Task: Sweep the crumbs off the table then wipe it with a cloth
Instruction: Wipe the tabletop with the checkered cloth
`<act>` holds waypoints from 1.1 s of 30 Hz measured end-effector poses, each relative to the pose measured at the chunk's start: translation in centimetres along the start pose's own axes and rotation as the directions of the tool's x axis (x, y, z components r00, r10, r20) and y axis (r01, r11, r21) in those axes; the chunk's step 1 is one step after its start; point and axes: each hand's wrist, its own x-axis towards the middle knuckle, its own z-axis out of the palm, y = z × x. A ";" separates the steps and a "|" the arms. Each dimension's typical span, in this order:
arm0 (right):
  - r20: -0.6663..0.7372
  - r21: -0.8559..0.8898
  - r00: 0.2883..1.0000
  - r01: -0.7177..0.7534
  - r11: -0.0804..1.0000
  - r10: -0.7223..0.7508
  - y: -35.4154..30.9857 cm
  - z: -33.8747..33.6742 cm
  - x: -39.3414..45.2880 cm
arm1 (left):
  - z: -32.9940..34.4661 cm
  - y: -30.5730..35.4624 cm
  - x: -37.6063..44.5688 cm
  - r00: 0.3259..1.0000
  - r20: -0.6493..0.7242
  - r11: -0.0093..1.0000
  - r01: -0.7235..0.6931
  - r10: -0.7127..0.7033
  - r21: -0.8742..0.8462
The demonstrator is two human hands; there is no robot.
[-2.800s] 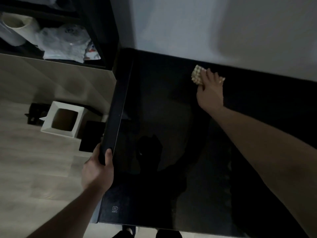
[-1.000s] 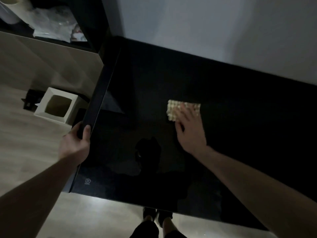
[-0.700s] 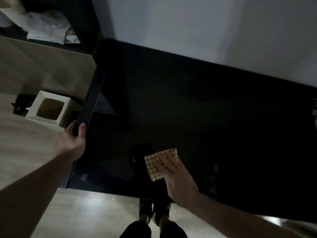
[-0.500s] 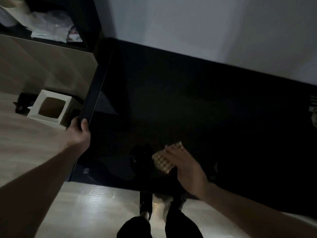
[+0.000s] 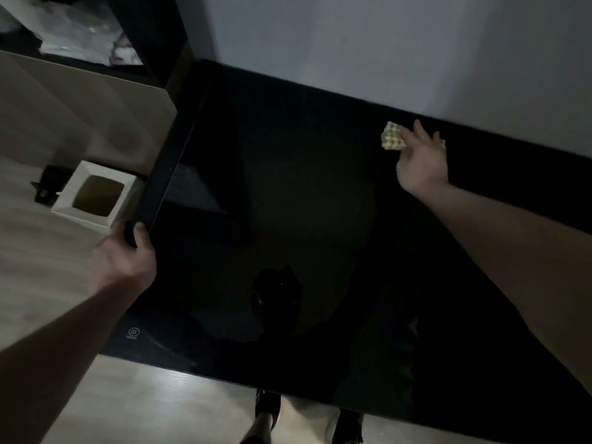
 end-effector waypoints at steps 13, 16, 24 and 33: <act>0.021 0.040 0.874 0.485 0.874 -0.486 -1.1 5.3 -15.9 | -0.9 1.3 -1.2 1.000 -0.014 0.999 0.028 -0.027 0.030; 0.097 0.052 0.816 0.567 0.822 -0.569 -0.9 6.2 -24.4 | -1.2 1.6 -1.4 0.999 -0.019 0.999 0.035 -0.034 0.021; 0.335 0.189 0.517 0.782 0.594 -0.787 2.1 5.7 -34.9 | -1.1 1.2 -1.3 0.999 -0.019 0.999 0.049 -0.049 0.021; -0.128 0.126 0.923 0.379 0.917 -0.363 5.4 0.4 -7.7 | -0.9 1.6 -1.5 1.000 -0.027 0.998 0.017 -0.015 0.060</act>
